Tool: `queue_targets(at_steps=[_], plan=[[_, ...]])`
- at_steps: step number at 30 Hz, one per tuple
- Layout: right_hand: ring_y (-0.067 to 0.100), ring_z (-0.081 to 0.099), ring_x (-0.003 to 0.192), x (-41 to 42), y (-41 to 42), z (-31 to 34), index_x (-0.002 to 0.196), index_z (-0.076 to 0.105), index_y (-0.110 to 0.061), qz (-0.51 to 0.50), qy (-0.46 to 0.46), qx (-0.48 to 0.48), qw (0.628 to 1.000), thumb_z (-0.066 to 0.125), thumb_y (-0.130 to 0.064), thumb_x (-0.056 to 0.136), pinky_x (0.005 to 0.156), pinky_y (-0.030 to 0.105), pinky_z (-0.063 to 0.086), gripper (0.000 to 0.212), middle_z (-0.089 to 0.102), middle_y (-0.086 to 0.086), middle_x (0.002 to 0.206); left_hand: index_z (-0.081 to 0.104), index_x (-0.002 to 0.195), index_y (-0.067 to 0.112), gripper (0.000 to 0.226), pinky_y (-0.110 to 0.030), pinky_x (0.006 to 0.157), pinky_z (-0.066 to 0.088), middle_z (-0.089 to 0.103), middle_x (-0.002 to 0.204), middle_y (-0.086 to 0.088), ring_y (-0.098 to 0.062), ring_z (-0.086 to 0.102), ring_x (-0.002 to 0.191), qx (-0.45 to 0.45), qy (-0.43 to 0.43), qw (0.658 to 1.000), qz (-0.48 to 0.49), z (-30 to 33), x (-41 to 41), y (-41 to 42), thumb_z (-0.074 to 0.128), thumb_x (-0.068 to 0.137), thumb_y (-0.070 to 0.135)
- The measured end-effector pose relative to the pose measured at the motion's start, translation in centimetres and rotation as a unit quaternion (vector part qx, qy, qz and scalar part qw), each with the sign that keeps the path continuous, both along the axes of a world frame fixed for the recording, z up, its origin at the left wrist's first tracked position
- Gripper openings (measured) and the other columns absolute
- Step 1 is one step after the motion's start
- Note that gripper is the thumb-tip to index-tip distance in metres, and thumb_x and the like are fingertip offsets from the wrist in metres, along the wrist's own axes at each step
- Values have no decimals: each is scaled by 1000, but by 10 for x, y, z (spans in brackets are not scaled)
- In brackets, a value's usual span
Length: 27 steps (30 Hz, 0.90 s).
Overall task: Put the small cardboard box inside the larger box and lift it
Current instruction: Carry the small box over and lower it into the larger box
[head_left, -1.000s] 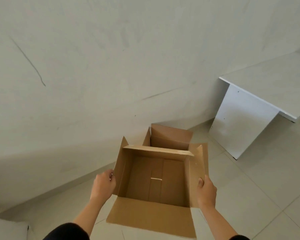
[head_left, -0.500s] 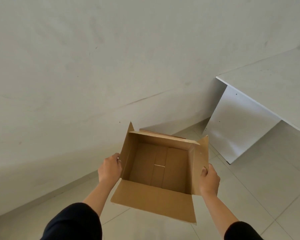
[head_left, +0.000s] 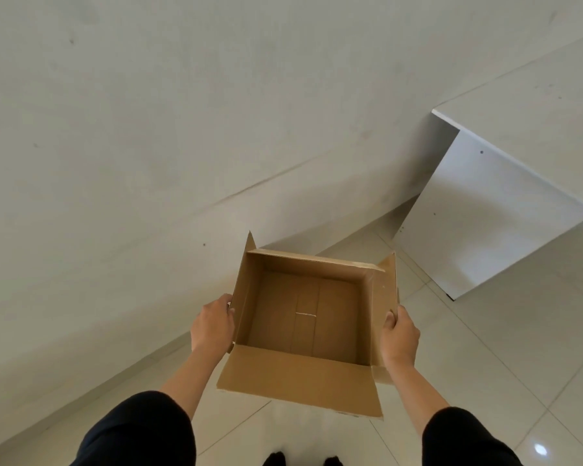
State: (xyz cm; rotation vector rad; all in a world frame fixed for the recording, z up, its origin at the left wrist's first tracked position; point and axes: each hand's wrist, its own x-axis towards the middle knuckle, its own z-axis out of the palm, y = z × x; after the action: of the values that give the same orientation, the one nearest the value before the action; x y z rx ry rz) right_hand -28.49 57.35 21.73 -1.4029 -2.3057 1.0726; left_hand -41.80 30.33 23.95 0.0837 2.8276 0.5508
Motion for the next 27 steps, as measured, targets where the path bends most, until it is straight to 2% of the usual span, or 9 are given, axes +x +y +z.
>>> queue_targets(at_steps=[2, 4, 8, 11, 14, 16, 19, 22, 27], plan=[[35, 63, 96, -10, 4, -13, 113, 57, 3, 14, -14, -7, 1000, 39, -12, 98, 84, 40, 54, 28, 66, 22, 105, 56, 125, 14, 30, -39, 77, 59, 72, 109, -11, -29, 70, 94, -4, -5, 1000, 2, -13, -9, 4, 45, 97, 14], [39, 62, 102, -15, 8, -25, 116, 55, 4, 15, -35, -12, 999, 39, -14, 98, 89, 47, 54, 30, 65, 23, 109, 57, 124, 14, 30, -40, 76, 59, 72, 109, -11, -30, 69, 95, -8, -16, 1000, 7, -22, -14, 9, 45, 97, 14], [40, 62, 101, -25, 13, -45, 115, 55, 5, 15, -59, -12, 998, 39, -15, 98, 86, 46, 54, 31, 65, 26, 108, 58, 122, 15, 28, -39, 73, 60, 73, 105, -10, -29, 70, 89, -9, -35, 999, 6, -43, -16, 17, 45, 97, 14], [38, 62, 104, -29, 16, -58, 120, 54, 2, 18, -66, -19, 998, 39, -16, 98, 90, 46, 55, 32, 65, 24, 111, 59, 113, 16, 23, -40, 69, 60, 73, 96, -9, -28, 69, 81, -17, -43, 999, 13, -54, -15, 18, 45, 96, 13], [36, 57, 117, -30, 17, -64, 132, 48, -3, 30, -72, -40, 996, 41, -17, 97, 97, 45, 49, 38, 60, 21, 126, 56, 119, 17, 26, -41, 67, 60, 73, 97, -9, -28, 69, 80, -24, -43, 999, 5, -61, -14, 16, 44, 96, 12], [34, 48, 129, -32, 16, -65, 141, 36, -8, 62, -100, -67, 991, 44, -19, 97, 102, 44, 44, 47, 48, 16, 142, 51, 129, 20, 37, -41, 68, 61, 71, 105, -7, -26, 69, 87, -27, -36, 999, -2, -62, -12, 16, 45, 95, 5], [31, 36, 138, -34, 13, -65, 148, 21, -13, 119, -149, -83, 978, 46, -22, 96, 108, 41, 39, 58, 33, 10, 153, 39, 140, 24, 52, -38, 78, 59, 60, 128, -2, -24, 59, 112, -45, -26, 998, -37, -61, -9, 20, 47, 93, 2], [27, 33, 140, -32, 11, -64, 147, 23, -12, 135, -144, -86, 977, 48, -21, 95, 111, 38, 34, 59, 32, 10, 153, 37, 141, 22, 50, -38, 90, 56, 54, 135, -2, -23, 52, 121, -55, -31, 996, -58, -56, -7, 23, 47, 94, 10], [26, 35, 139, -27, 5, -57, 146, 27, -11, 143, -142, -84, 976, 50, -21, 94, 112, 38, 33, 57, 35, 9, 152, 39, 140, 20, 49, -38, 99, 50, 53, 136, -3, -23, 48, 123, -55, -30, 995, -75, -47, -1, 25, 45, 93, 7]])
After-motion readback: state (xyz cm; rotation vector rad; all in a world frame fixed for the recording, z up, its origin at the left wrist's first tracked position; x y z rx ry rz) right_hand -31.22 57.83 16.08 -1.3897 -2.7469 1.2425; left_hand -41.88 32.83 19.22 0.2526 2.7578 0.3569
